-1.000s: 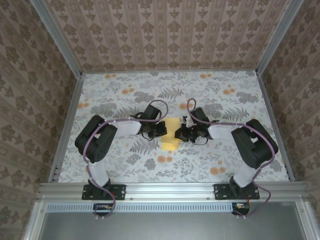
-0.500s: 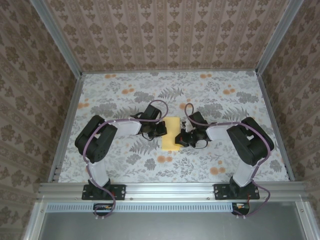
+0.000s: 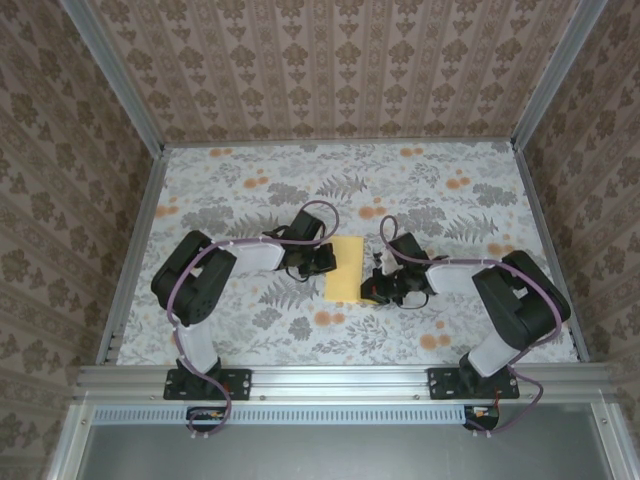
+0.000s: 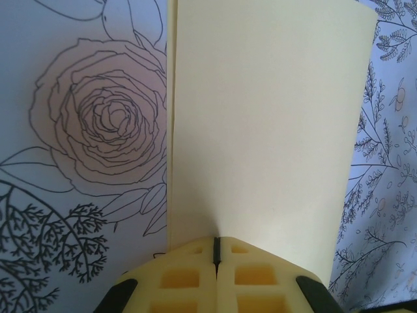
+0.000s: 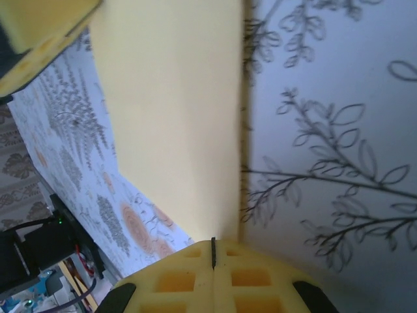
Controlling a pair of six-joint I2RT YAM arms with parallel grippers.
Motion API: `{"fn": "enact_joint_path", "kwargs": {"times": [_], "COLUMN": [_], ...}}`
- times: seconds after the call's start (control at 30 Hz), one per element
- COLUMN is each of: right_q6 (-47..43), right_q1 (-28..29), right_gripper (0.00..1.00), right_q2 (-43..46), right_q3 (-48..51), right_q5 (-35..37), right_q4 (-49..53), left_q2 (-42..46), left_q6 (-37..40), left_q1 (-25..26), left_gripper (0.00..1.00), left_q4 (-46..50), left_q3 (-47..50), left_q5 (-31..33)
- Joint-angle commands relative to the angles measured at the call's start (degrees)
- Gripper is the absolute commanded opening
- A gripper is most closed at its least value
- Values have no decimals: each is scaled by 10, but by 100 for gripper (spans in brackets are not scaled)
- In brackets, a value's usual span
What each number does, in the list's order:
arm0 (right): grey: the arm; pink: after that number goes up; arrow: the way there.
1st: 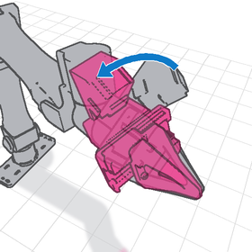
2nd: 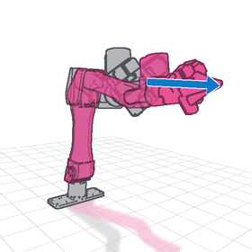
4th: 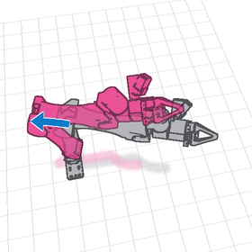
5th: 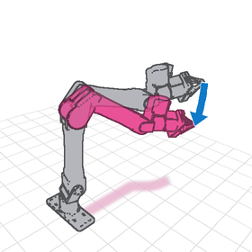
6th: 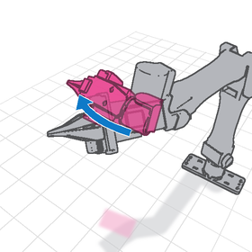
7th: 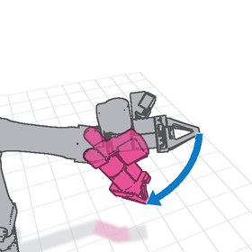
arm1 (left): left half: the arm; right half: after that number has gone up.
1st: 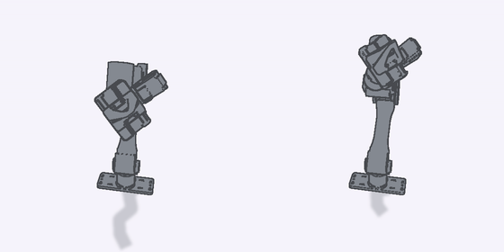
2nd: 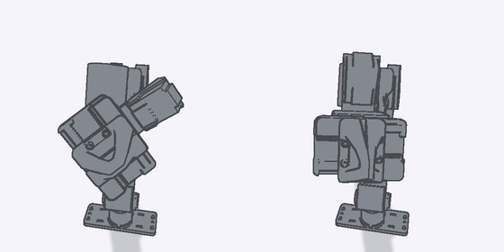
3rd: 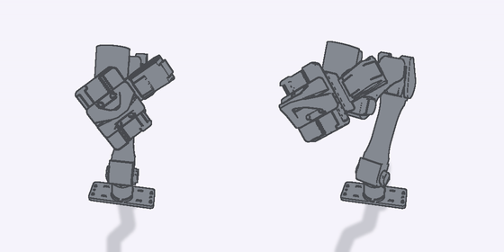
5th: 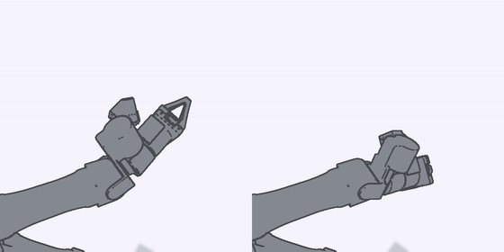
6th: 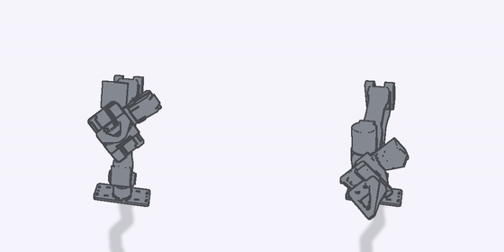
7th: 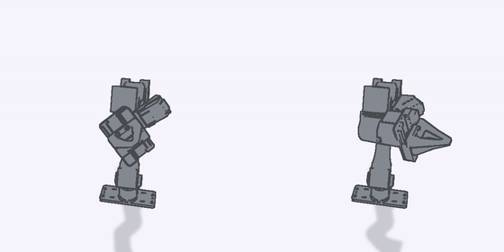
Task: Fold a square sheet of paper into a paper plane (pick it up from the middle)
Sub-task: Fold the square sheet of paper in half at the center of the table.
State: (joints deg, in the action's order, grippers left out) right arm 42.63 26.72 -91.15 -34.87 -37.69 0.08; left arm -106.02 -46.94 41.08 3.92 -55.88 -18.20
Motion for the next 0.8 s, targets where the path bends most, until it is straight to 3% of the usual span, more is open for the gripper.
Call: {"fn": "enact_joint_path", "kwargs": {"times": [0.0, 0.4, 0.77], "right_q6": [-4, 1, -25], "right_q1": [0, 18, 17], "right_gripper": [0, 0, 0], "right_q2": [17, -61, 3], "right_q3": [-28, -33, 43], "right_q5": [-9, -4, 40], "right_q4": [24, 18, 55], "left_q2": [-58, -57, -52], "left_q6": [-5, -6, 21], "left_q1": [5, 8, 10], "left_gripper": [0, 0, 0], "left_q4": [127, 138, 165], "left_q3": [40, 37, 18], "left_q5": [63, 70, 93]}}
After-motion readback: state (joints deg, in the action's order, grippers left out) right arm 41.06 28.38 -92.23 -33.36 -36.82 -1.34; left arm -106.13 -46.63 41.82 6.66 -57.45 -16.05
